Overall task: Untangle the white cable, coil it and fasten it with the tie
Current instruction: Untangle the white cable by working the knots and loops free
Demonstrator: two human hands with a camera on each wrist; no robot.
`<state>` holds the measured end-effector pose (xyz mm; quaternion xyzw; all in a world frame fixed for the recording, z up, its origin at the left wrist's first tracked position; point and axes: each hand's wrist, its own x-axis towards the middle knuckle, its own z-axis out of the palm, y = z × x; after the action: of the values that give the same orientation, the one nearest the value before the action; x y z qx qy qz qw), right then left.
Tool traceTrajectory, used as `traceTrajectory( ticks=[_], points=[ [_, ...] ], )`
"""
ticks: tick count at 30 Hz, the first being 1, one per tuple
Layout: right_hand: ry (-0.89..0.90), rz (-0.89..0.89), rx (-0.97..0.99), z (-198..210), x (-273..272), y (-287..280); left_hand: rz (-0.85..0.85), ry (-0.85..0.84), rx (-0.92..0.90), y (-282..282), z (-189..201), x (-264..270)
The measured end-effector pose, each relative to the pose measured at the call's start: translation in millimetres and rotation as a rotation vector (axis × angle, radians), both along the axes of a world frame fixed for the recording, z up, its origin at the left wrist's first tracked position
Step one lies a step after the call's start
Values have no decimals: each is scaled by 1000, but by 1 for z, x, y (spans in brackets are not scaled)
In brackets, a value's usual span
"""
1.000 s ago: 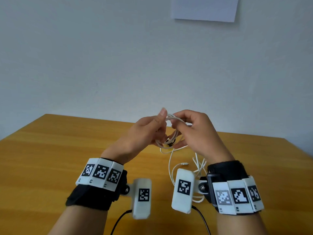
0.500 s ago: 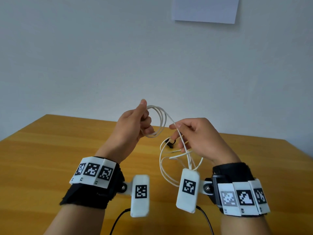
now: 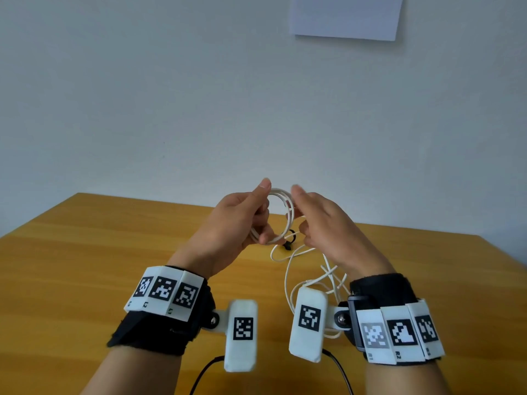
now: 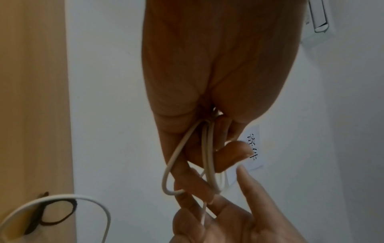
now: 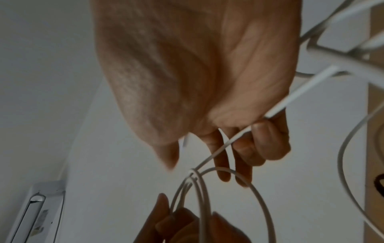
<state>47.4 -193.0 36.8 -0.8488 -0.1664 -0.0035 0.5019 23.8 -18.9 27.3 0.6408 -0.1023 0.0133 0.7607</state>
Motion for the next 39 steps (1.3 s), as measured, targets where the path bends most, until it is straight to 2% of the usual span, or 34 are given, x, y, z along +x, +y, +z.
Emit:
traceTrajectory(
  ticks=[5,9,12,20,27,32,39],
  points=[
    [-150,-24,-91,-2,2,-1,54,-22,64,-1,-4,3],
    [-166,-47,-142,-4,4,-3,150,-106,277,3,-8,6],
    [-158,-32,-165,-5,4,-3,211,-141,330,6,-10,8],
    [-159,-32,-195,-6,5,-6,211,-125,216,9,-10,8],
    [-199,-1,-355,-10,6,-1,124,-63,298,8,-9,4],
    [-187,38,-349,-9,2,1,75,13,171,10,0,-2],
    [-190,130,-391,-13,2,2,50,-13,550,15,1,-6]
  ],
)
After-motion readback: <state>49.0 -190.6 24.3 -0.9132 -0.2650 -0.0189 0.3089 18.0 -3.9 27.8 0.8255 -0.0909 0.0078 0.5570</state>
